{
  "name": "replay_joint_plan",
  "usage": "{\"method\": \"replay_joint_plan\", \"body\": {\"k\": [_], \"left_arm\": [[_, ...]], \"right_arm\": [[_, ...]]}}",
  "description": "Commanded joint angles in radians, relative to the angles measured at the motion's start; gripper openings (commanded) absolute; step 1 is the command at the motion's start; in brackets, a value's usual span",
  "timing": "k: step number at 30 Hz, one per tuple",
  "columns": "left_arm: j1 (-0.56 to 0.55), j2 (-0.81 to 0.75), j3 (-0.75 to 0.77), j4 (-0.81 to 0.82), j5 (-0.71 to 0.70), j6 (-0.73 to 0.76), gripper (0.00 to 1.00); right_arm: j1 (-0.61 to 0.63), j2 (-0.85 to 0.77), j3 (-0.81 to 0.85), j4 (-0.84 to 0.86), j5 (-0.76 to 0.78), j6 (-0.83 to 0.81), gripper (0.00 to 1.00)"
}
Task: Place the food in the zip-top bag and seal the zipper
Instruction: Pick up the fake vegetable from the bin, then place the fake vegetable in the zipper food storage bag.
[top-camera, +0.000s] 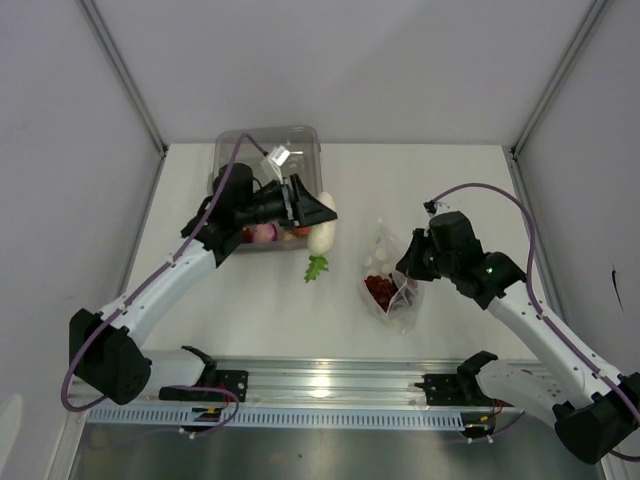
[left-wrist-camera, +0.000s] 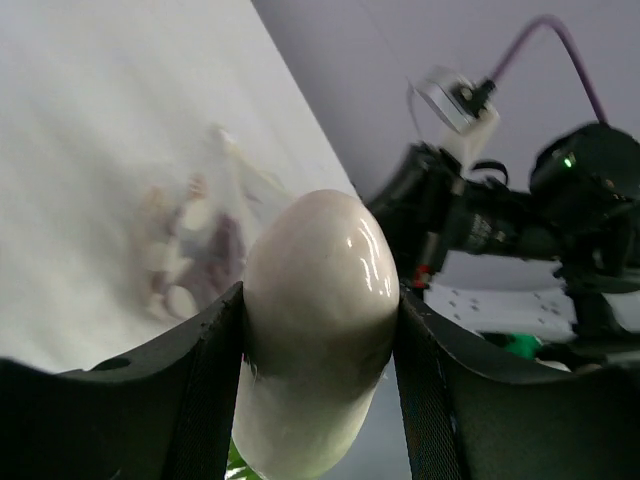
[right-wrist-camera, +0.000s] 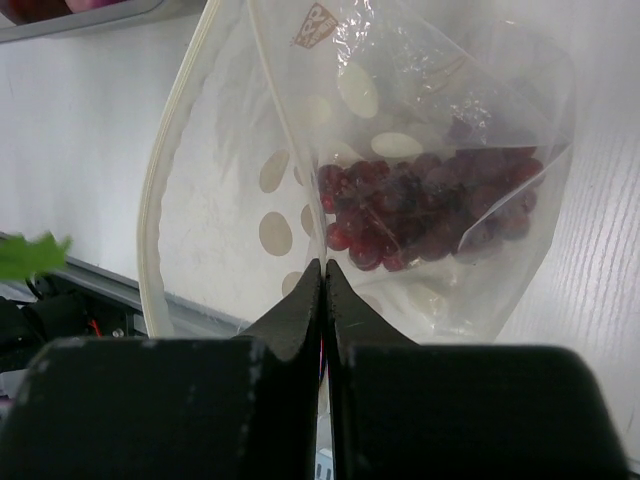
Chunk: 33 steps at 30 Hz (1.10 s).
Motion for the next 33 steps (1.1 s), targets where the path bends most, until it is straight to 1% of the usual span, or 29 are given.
{"method": "replay_joint_plan", "body": {"k": [1, 2, 3, 4, 5, 7, 12, 15, 17, 19, 22, 25, 29, 33], "left_arm": [[-0.095, 0.044, 0.029, 0.129, 0.111, -0.196, 0.01], [-0.112, 0.019, 0.009, 0.188, 0.085, -0.22, 0.01], [-0.135, -0.004, -0.082, 0.248, 0.026, -0.236, 0.01], [-0.146, -0.03, -0.127, 0.334, 0.001, -0.274, 0.01], [-0.153, -0.053, -0.167, 0.53, -0.026, -0.3, 0.01], [-0.175, -0.079, -0.248, 0.644, -0.089, -0.334, 0.01], [-0.212, -0.021, -0.212, 0.699, -0.116, -0.363, 0.01], [-0.239, 0.002, -0.213, 0.739, -0.192, -0.391, 0.0], [-0.264, 0.016, -0.216, 0.784, -0.243, -0.371, 0.0], [-0.279, 0.042, -0.21, 0.833, -0.263, -0.354, 0.0], [-0.299, 0.096, -0.187, 0.867, -0.265, -0.35, 0.01], [-0.316, 0.133, -0.218, 0.951, -0.289, -0.368, 0.01], [-0.325, 0.202, -0.232, 1.009, -0.288, -0.385, 0.01], [-0.325, 0.234, -0.269, 1.071, -0.309, -0.385, 0.01]], "right_arm": [[0.009, -0.021, 0.02, -0.003, 0.035, 0.016, 0.0], [0.012, -0.022, 0.023, -0.011, 0.035, 0.013, 0.0], [0.01, -0.024, 0.023, -0.013, 0.035, 0.01, 0.0], [0.012, -0.027, 0.023, -0.013, 0.035, 0.007, 0.0], [0.013, -0.028, 0.025, -0.013, 0.035, 0.005, 0.0], [0.013, -0.027, 0.025, -0.014, 0.032, 0.005, 0.0], [0.016, -0.024, 0.031, 0.001, -0.011, 0.01, 0.0], [0.02, -0.016, 0.023, 0.012, -0.017, 0.015, 0.0], [0.021, -0.01, 0.02, 0.029, -0.028, 0.025, 0.0], [0.023, -0.013, 0.017, 0.041, -0.04, 0.038, 0.0], [0.023, -0.019, 0.025, 0.064, -0.057, 0.067, 0.0], [0.024, -0.031, 0.031, 0.087, -0.077, 0.107, 0.0], [0.021, -0.039, 0.057, 0.086, -0.078, 0.147, 0.0], [0.021, -0.039, 0.084, 0.07, -0.077, 0.166, 0.0]]}}
